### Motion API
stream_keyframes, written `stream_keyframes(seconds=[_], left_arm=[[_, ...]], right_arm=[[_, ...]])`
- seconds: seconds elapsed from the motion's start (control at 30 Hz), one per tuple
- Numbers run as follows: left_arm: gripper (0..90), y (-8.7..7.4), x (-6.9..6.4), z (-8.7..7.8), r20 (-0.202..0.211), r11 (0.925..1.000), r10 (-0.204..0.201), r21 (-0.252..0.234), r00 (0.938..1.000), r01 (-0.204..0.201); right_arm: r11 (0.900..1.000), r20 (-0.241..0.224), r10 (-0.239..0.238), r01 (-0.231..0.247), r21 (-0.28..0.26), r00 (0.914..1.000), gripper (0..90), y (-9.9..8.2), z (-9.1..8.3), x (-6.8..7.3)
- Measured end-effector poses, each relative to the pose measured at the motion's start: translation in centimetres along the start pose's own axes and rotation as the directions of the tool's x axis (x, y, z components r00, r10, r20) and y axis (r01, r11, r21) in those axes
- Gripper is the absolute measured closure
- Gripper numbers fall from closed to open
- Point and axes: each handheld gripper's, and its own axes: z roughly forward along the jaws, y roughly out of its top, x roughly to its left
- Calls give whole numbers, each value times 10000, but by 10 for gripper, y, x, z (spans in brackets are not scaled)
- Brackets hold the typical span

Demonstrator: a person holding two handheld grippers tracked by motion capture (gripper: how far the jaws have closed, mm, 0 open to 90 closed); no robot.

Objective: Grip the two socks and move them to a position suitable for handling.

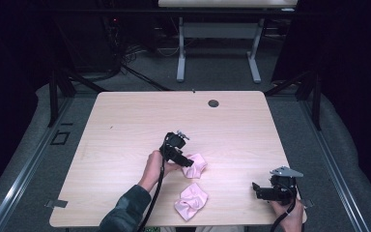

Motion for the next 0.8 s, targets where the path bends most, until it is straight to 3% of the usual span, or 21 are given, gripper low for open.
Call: stream_keyframes(seconds=[0.03, 0.13, 0.33, 0.4, 0.53, 0.7, 0.73, 0.77, 0.8], left_arm=[[234, -5, 2, -11, -26, 9999, 4, -168, 10000, -5], [169, -15, 3, -27, -269, 9990, -25, -447, 9996, 13], [107, -40, 7, -51, -571, 9960, -243, -876, 9981, 192], [81, -46, 8, -55, -651, 9952, -292, -948, 9975, 229], [42, -67, 8, -62, -805, 9921, -592, -1148, 9950, 497], [7, -83, 5, -65, -979, 9915, -732, -1148, 9925, 618], [7, -88, 4, -66, -947, 9905, -803, -1187, 9923, 689], [2, -94, 3, -67, -962, 9894, -884, -1232, 9914, 763], [2, -97, 3, -67, -973, 9888, -918, -1265, 9910, 792]], right_arm=[[9995, -21, -66, 66, 305, 10000, 15, 4, 1, 0], [9986, -134, 17, -10, 538, 9999, 11, 8, 1, 1], [9988, -697, -192, 223, 436, 9974, 0, 23, -12, 24], [9992, -1354, -170, 218, 340, 9906, 0, 31, -17, 35], [9979, -1989, -530, 596, 271, 9786, 7, 44, -25, 55], [9906, -2474, -1263, 1353, 198, 9607, 38, 58, -26, 87], [9906, -2474, -1263, 1353, 198, 9607, 38, 58, -26, 87], [9849, -2546, -1587, 1708, 263, 9539, 58, 63, -24, 100], [9840, -2628, -1631, 1762, 267, 9510, 64, 64, -23, 104]])
